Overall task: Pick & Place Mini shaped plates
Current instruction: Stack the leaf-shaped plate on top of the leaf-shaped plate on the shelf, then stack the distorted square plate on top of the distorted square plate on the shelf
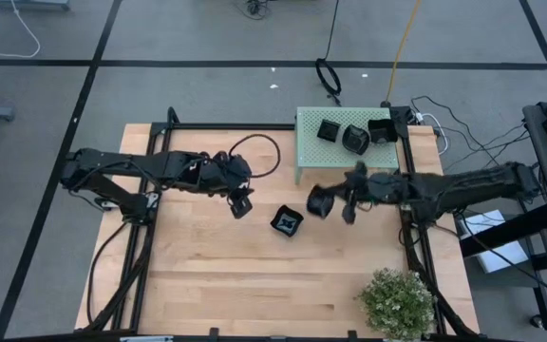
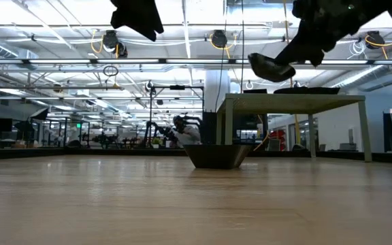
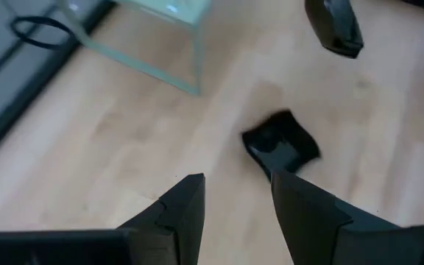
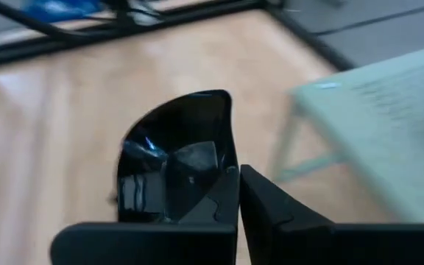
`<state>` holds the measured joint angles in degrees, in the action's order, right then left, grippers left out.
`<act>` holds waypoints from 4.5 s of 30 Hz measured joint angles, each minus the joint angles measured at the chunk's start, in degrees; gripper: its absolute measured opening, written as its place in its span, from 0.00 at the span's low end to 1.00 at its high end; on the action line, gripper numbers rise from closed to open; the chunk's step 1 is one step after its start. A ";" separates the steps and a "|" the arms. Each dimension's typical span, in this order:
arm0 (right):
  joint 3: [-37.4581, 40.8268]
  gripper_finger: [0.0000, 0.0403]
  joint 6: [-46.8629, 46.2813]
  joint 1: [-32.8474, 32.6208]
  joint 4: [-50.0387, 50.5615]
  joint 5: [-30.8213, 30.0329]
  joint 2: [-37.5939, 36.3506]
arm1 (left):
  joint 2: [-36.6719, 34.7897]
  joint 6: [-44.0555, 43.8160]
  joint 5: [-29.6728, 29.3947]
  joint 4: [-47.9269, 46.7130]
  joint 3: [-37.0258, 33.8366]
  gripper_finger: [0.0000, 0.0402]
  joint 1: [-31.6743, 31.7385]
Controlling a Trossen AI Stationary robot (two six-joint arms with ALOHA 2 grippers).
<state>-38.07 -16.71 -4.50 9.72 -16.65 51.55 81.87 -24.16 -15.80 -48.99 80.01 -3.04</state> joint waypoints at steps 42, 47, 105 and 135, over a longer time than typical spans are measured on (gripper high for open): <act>-28.96 0.00 32.58 59.38 35.09 23.51 10.65 | 0.00 22.56 -4.03 24.02 0.00 0.40 13.59; -28.96 0.05 31.63 60.09 33.25 27.23 9.96 | 0.00 23.91 -4.01 24.02 0.00 0.40 14.73; 1.82 0.45 -9.33 6.37 -30.67 15.05 32.68 | -0.04 2.43 15.81 6.21 0.00 0.40 6.64; 1.80 0.09 -8.14 6.87 -38.05 17.45 47.01 | -0.04 2.49 15.79 5.99 0.00 0.40 3.64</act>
<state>-36.27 -24.85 2.37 -28.33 0.80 98.56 81.82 -21.68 -0.01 -43.00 80.01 0.60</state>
